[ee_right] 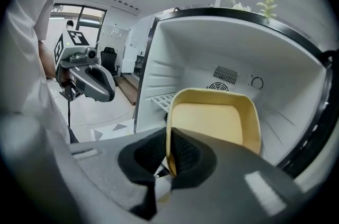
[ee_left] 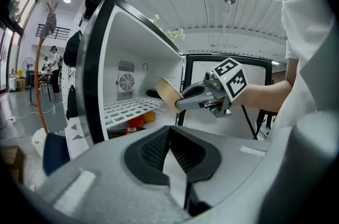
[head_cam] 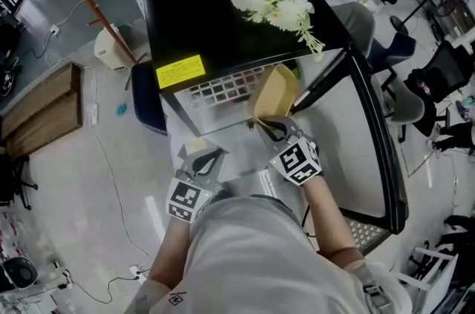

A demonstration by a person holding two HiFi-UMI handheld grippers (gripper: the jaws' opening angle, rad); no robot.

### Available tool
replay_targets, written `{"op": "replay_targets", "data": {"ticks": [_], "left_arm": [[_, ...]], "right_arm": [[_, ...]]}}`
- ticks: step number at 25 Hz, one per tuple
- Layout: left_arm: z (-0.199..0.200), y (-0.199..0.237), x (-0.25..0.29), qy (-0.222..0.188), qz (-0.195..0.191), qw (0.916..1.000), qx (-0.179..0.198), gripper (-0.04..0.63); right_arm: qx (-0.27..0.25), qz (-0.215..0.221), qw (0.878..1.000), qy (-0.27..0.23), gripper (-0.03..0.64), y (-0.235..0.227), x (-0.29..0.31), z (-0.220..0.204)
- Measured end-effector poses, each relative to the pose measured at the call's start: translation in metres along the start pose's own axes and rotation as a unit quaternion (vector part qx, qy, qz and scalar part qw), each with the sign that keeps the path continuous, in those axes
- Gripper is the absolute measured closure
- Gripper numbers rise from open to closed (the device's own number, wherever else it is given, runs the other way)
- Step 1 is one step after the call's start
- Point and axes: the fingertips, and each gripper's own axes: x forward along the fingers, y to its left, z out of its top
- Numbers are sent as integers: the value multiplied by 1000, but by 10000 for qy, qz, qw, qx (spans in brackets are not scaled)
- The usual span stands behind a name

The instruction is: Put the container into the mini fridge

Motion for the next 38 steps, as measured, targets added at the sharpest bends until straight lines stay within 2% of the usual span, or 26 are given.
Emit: {"op": "replay_targets", "data": {"ticks": [8,20,38], "left_arm": [[2,35,-4,-100,-49,9999,6,586],[-4,68,-14,-128,-47,9999,-53,586],[-10,74,-16,-161,-78,9998,-63,586]], "right_arm": [[-659,-271,9968,351,609,-27,41,10],[-1325,-336,9873,813,607,-41,81,11],[-1660,-440,9800,1008,591,-56,94,9]]}}
